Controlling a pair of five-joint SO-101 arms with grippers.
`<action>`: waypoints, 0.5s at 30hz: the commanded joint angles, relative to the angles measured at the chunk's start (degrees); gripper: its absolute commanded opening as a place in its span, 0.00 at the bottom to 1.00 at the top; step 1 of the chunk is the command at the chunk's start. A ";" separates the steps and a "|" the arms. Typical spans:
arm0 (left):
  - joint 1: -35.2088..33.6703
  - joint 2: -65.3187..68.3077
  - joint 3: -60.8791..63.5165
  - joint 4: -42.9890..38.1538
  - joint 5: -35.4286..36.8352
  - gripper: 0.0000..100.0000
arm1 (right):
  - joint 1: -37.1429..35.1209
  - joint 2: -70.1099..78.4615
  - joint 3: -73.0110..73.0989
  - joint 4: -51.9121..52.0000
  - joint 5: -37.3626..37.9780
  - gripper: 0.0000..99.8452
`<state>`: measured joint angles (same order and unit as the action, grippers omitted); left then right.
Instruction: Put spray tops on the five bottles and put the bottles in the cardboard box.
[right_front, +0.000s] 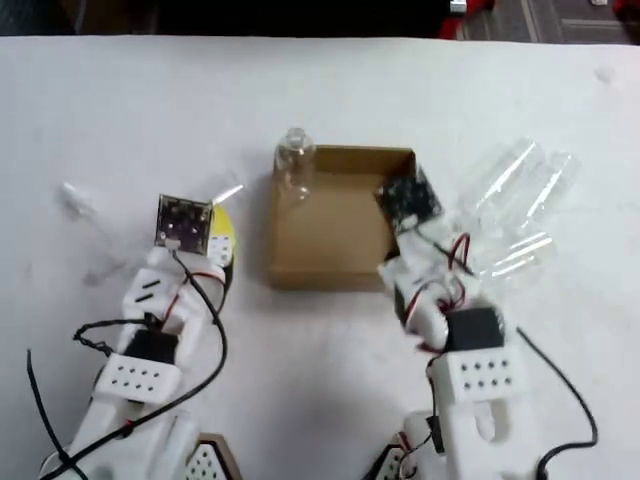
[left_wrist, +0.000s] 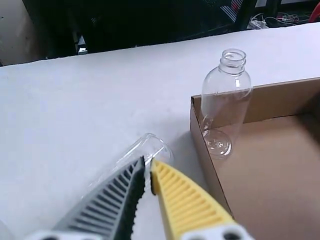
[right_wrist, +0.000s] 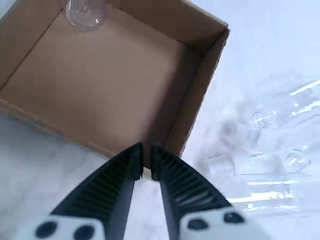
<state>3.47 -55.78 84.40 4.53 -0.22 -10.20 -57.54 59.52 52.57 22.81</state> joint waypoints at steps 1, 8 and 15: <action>-0.04 -1.10 -0.70 -1.05 -2.02 0.03 | -1.19 -3.91 5.80 -5.58 -0.70 0.01; -3.91 -1.10 -7.03 7.91 -1.85 0.03 | -0.66 -4.44 14.24 -12.62 -0.70 0.01; -5.85 -1.10 -25.14 29.63 -1.41 0.03 | -0.57 -4.44 14.77 -12.70 -0.70 0.02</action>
<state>-1.36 -55.78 72.88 20.53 -2.77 -10.73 -61.05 74.46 40.97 22.81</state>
